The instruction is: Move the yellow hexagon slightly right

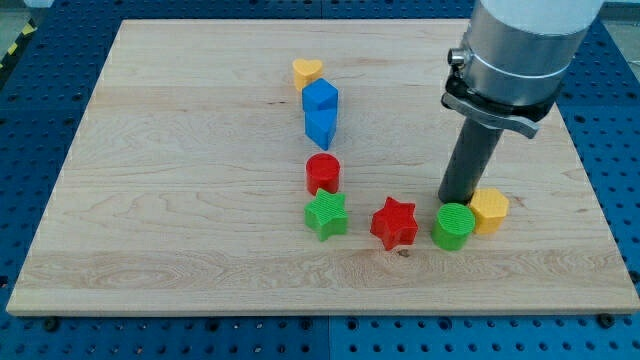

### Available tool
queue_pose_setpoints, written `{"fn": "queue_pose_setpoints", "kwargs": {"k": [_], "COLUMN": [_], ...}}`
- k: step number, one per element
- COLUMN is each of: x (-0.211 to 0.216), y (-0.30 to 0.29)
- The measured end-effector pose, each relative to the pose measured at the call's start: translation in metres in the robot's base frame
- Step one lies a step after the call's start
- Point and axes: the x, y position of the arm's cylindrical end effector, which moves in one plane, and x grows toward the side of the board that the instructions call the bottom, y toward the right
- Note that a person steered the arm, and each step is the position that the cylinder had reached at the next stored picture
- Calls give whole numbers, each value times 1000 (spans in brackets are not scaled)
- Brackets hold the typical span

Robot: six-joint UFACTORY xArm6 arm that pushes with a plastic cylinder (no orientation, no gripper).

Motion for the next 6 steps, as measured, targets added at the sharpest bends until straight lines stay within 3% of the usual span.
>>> {"fn": "queue_pose_setpoints", "kwargs": {"k": [6], "x": [15], "y": [22]}}
